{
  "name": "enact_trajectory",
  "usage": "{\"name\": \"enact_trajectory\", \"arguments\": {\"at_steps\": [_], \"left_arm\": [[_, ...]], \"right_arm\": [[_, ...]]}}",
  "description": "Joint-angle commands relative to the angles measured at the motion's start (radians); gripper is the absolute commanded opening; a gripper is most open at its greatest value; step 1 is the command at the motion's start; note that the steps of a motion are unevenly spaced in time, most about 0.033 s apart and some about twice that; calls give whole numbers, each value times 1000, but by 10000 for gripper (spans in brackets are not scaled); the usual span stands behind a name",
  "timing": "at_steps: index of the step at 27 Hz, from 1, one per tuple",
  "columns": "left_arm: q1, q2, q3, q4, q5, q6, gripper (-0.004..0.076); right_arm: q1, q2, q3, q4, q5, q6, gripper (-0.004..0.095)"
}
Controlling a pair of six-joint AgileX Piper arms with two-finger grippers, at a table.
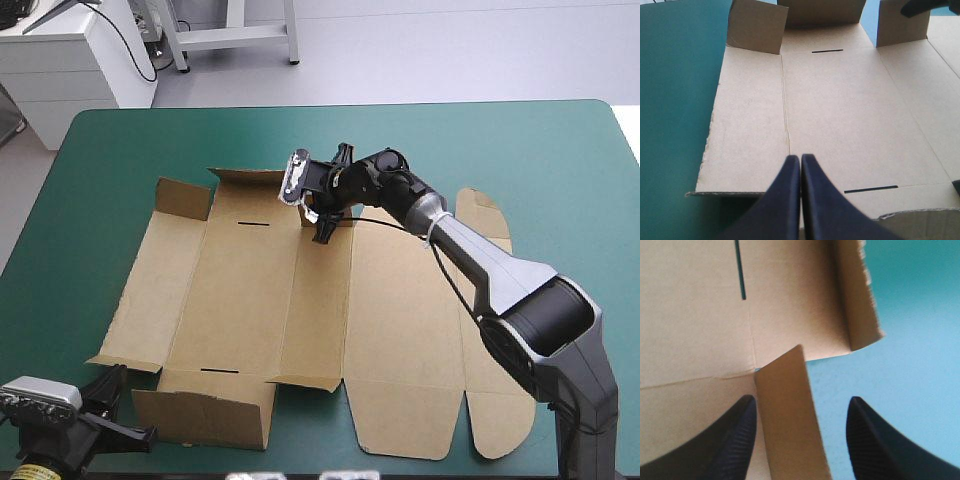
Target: Fold the box
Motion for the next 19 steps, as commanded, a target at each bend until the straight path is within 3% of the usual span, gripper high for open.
{"name": "enact_trajectory", "arguments": {"at_steps": [1, 4, 5, 9, 16, 19], "left_arm": [[-2, 16, -20, -17, -98, -6, -8], [-2, 16, -20, -17, -130, -6, -8], [-2, 18, -20, -17, -137, -6, -8], [-2, 18, -22, -17, -145, -13, -8], [-2, 68, -35, -1, -156, -54, -8], [-2, 205, -124, 90, -181, -56, -8]], "right_arm": [[-1, -112, -75, -18, -43, 105, 330], [-10, -165, -77, -46, -13, 214, 26], [-20, -179, -75, -44, 11, 245, -17], [-63, -240, -73, -43, 140, 391, 1], [-114, -332, -73, -19, 311, 467, 0], [-122, -396, -72, -20, 375, 513, 0]]}}
